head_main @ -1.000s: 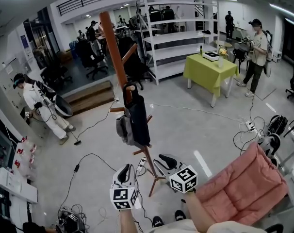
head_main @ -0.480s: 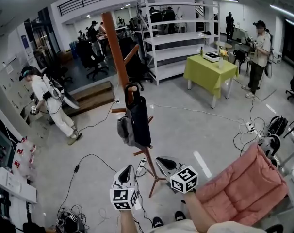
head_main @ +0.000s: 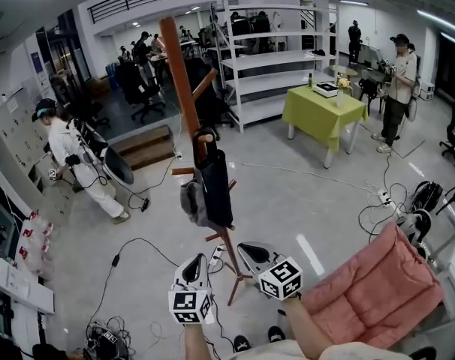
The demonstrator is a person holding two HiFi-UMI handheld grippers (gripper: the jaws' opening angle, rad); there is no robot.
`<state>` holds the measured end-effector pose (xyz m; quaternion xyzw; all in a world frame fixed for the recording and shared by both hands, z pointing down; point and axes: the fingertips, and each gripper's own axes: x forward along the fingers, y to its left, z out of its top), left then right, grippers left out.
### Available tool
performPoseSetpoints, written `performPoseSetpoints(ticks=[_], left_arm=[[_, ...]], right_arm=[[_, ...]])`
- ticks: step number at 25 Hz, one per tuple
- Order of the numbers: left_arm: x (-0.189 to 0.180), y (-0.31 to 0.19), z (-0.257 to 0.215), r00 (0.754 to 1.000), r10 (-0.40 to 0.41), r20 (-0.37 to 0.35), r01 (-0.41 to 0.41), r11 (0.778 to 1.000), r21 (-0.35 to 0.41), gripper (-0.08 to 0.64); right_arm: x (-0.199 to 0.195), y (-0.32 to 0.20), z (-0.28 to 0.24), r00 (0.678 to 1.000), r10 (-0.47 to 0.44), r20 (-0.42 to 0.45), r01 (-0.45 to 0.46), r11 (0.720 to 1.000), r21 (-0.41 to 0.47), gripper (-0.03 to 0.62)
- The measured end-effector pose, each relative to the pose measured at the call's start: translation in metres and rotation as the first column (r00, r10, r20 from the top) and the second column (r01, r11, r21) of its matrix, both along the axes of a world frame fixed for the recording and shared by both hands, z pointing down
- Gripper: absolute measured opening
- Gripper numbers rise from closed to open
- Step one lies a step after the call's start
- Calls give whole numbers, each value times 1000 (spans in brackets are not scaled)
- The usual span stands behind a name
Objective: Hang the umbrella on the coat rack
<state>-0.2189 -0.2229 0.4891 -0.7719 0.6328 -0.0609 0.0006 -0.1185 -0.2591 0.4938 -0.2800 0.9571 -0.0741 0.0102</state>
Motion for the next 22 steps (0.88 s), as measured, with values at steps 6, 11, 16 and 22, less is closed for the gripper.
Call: performPoseSetpoints(ticks=[6, 11, 16, 22], left_arm=[[4, -6, -3, 1000, 12, -2, -12, 1000, 6, 7], [7, -12, -6, 1000, 19, 1, -19, 1000, 11, 6], [8, -18, -7, 1000, 21, -18, -21, 1000, 15, 6], [10, -34, -8, 1000, 13, -10, -12, 1000, 26, 6]], right_arm=[[6, -8, -3, 1000, 31, 1, -31, 1000, 3, 5], [11, -15, -2, 999, 50, 2, -50, 999, 1, 5], [13, -19, -1, 998, 56, -17, -56, 998, -1, 5], [11, -37, -5, 998, 51, -21, -51, 998, 24, 5]])
